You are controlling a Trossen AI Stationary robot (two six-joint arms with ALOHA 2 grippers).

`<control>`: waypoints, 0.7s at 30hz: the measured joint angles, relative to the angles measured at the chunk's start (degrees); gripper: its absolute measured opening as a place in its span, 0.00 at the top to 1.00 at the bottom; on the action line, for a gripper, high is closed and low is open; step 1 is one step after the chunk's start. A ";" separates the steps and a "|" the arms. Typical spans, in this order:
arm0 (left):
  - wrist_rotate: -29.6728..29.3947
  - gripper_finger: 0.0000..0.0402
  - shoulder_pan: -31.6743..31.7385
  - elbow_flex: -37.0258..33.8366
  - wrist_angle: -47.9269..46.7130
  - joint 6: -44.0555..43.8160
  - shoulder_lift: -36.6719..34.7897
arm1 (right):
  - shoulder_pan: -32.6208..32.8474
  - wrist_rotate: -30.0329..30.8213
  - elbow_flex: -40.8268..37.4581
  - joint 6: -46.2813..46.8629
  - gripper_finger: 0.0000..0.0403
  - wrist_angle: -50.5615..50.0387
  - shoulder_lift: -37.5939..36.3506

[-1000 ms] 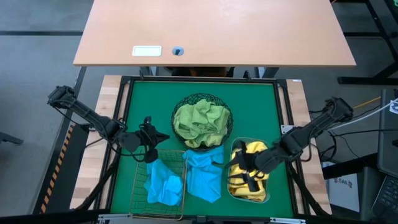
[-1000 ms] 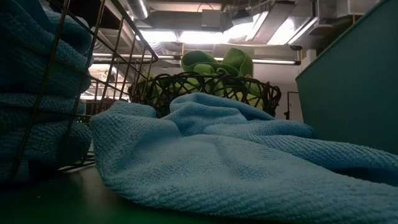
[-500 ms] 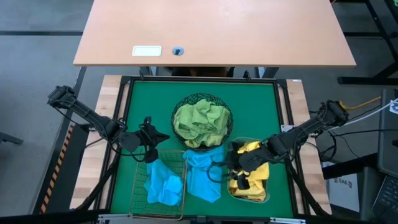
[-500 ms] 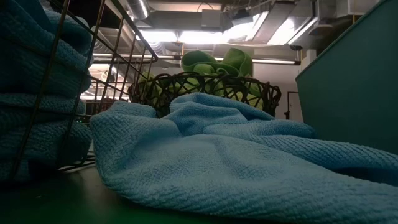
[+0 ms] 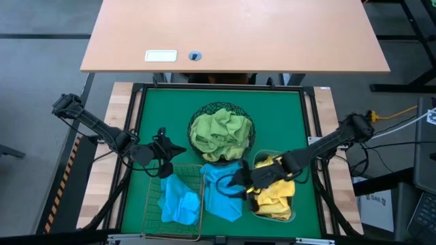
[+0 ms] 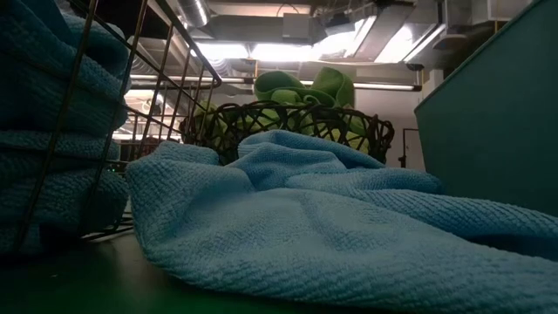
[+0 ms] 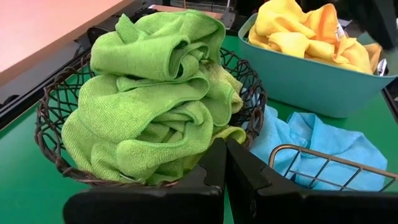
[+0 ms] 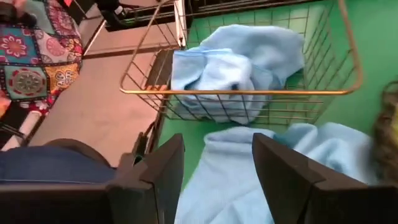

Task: Sort microfiber towel by color & place in baskets
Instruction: Put the blue microfiber cloth into the wire basket

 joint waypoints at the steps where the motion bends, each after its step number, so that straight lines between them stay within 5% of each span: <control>1: 0.00 1.00 0.00 0.00 0.11 -0.02 0.00 | 0.01 -0.40 0.08 0.04 0.53 1.52 1.26; 21: 0.00 1.00 0.00 0.00 0.30 -0.07 0.00 | -0.49 1.72 0.11 1.42 0.53 -2.70 17.85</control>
